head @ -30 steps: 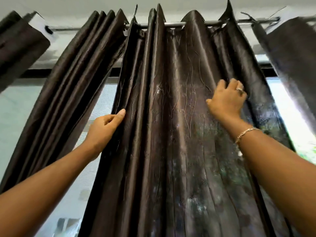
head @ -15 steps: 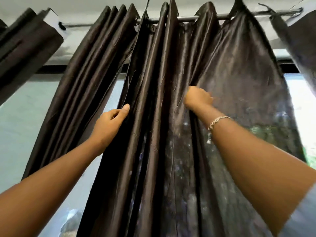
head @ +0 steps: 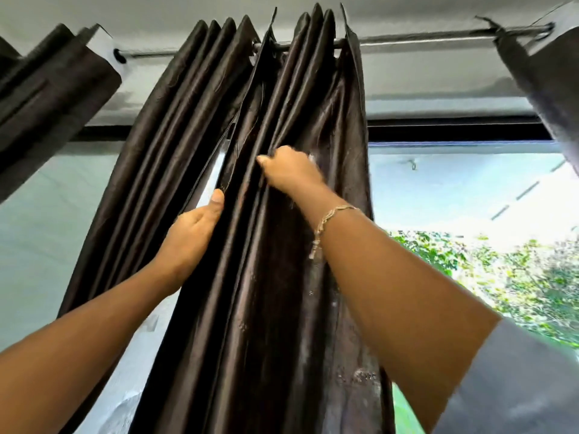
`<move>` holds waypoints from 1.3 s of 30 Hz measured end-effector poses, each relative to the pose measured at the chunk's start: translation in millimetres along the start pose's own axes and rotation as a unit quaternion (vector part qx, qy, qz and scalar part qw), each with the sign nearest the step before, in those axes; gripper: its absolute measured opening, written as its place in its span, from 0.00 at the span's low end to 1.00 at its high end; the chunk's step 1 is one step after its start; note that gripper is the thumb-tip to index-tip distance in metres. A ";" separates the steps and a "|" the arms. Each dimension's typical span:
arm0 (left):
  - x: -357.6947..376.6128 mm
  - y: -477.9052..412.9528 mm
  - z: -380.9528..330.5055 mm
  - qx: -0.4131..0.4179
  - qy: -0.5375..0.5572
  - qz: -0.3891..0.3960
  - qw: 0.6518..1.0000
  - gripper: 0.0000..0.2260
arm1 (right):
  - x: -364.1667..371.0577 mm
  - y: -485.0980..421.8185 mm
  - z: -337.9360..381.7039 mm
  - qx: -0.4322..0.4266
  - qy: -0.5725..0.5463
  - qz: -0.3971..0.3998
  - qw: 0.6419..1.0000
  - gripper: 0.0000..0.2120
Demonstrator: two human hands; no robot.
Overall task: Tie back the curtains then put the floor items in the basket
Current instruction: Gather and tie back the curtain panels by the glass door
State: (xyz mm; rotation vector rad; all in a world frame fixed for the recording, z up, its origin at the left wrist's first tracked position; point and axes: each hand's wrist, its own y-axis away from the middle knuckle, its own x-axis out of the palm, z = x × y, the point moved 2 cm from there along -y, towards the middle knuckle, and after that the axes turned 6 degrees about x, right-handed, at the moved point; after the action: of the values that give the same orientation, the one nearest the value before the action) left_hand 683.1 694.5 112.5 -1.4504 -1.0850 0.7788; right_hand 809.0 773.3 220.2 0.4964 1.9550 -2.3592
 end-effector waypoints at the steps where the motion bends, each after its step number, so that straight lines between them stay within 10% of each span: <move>1: 2.4 1.1 -0.7 0.003 -0.005 -0.005 1.000 0.25 | -11.5 1.4 -12.0 0.003 0.003 -0.043 0.999 0.19; 7: 13.6 8.3 -4.8 0.017 -0.022 -0.003 1.000 0.20 | -87.3 8.5 -106.2 0.084 0.104 -0.253 0.958 0.22; 10: 14.0 10.9 -6.8 0.024 -0.035 -0.012 0.999 0.21 | -96.6 16.0 -150.0 0.193 0.027 -0.125 0.973 0.30; 14: 12.2 8.2 -6.4 0.019 -0.041 -0.011 0.999 0.12 | -76.3 28.2 -159.7 0.211 -0.127 0.065 0.967 0.11; 19: 7.3 4.7 -3.7 -0.007 -0.075 -0.009 0.997 0.19 | -48.9 34.2 -118.3 0.076 0.095 -0.100 0.988 0.13; 26: -4.4 3.5 -3.5 -0.016 -0.084 -0.005 0.996 0.24 | -10.2 27.8 -19.8 -0.054 0.004 -0.032 0.998 0.19; 39: 5.1 82.1 -35.7 0.031 -0.117 0.011 0.993 0.17 | -28.3 105.8 -123.6 0.132 0.047 -0.028 0.990 0.16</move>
State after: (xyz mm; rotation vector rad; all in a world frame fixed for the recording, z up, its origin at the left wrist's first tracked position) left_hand 733.8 688.4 38.9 -1.3443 -1.2104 1.0096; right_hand 887.2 865.6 107.9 0.5831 1.7192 -2.6930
